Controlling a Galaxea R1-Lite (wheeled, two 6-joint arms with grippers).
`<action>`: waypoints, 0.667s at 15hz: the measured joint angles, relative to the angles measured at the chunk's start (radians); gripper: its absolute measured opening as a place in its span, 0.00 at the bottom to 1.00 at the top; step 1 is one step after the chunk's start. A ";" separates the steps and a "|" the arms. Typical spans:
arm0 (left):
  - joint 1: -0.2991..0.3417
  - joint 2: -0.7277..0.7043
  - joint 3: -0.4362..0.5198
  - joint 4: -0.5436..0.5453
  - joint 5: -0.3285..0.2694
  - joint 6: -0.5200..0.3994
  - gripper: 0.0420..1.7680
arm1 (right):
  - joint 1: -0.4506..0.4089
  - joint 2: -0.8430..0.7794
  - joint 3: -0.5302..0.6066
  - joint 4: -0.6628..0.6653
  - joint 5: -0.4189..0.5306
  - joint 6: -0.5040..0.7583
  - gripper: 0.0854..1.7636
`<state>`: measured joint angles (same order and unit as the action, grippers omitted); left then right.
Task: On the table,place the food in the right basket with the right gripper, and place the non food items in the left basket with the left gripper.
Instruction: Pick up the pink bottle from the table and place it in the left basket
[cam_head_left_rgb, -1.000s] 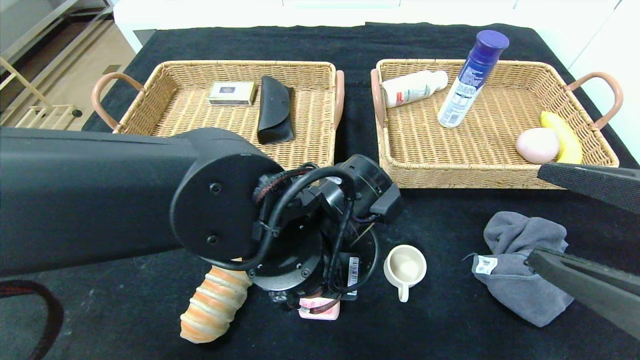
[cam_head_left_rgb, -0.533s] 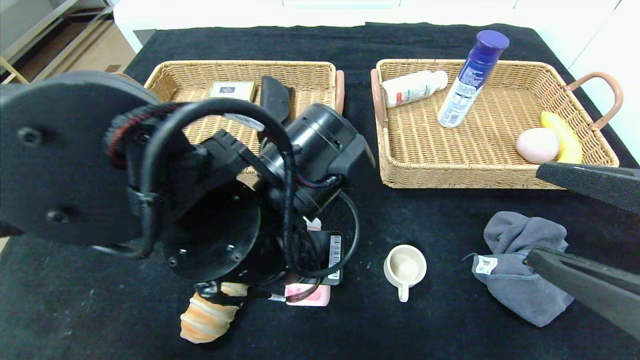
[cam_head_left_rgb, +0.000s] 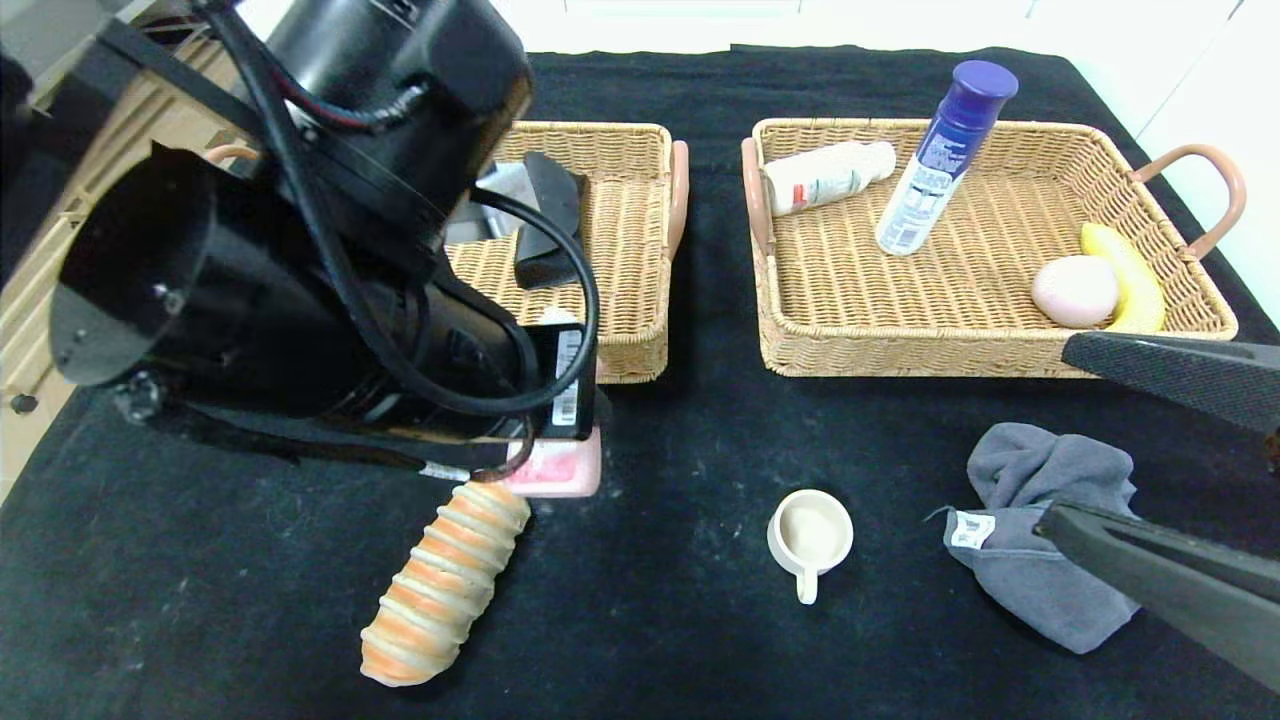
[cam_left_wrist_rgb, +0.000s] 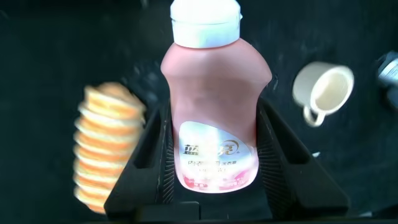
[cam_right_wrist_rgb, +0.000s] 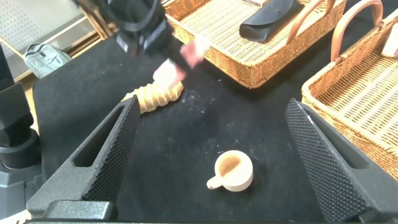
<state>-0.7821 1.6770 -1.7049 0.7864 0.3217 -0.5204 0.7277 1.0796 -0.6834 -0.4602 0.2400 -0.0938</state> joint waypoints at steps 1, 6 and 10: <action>0.019 -0.005 -0.020 -0.010 0.000 0.013 0.46 | 0.000 0.001 0.000 0.000 0.000 0.000 0.97; 0.163 0.000 -0.134 -0.017 -0.103 0.108 0.46 | 0.000 0.002 0.000 0.000 -0.001 0.000 0.97; 0.274 0.029 -0.205 -0.104 -0.163 0.180 0.46 | 0.001 0.002 0.002 0.000 0.001 -0.001 0.97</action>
<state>-0.5079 1.7057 -1.9098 0.6826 0.1587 -0.3406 0.7283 1.0815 -0.6811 -0.4604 0.2409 -0.0951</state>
